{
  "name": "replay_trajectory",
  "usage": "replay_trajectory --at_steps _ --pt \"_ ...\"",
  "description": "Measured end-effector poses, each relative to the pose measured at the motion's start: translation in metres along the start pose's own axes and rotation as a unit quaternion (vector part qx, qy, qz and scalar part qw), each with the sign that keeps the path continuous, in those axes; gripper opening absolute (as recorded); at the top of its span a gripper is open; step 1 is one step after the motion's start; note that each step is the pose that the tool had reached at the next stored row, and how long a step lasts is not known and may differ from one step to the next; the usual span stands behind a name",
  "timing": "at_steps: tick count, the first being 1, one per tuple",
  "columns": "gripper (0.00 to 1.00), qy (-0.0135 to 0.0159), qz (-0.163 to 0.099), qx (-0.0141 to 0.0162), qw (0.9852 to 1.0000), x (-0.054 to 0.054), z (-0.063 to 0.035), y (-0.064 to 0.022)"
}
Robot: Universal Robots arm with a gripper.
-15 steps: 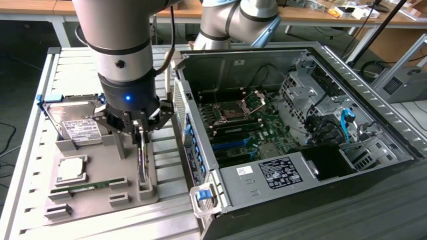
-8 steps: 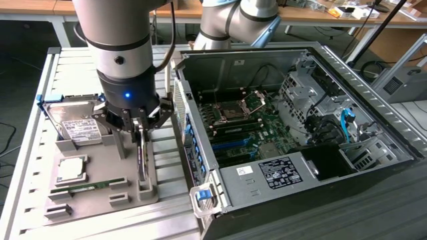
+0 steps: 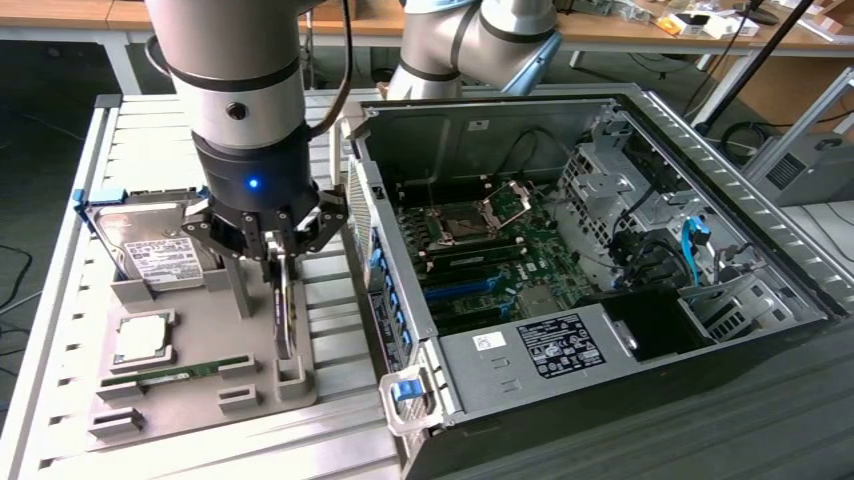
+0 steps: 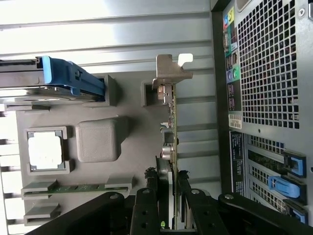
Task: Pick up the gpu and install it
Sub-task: 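Pick up the gpu and move the gpu toward the slot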
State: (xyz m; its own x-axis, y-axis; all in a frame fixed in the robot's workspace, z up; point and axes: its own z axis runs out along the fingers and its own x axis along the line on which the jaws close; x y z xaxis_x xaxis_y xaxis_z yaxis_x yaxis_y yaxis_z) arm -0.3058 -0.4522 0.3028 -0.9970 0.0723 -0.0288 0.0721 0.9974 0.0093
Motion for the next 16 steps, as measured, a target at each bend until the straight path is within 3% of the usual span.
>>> replay_trajectory --at_steps 16 --pt "0.27 0.0000 0.000 0.0000 1.0000 0.000 -0.0111 0.0001"
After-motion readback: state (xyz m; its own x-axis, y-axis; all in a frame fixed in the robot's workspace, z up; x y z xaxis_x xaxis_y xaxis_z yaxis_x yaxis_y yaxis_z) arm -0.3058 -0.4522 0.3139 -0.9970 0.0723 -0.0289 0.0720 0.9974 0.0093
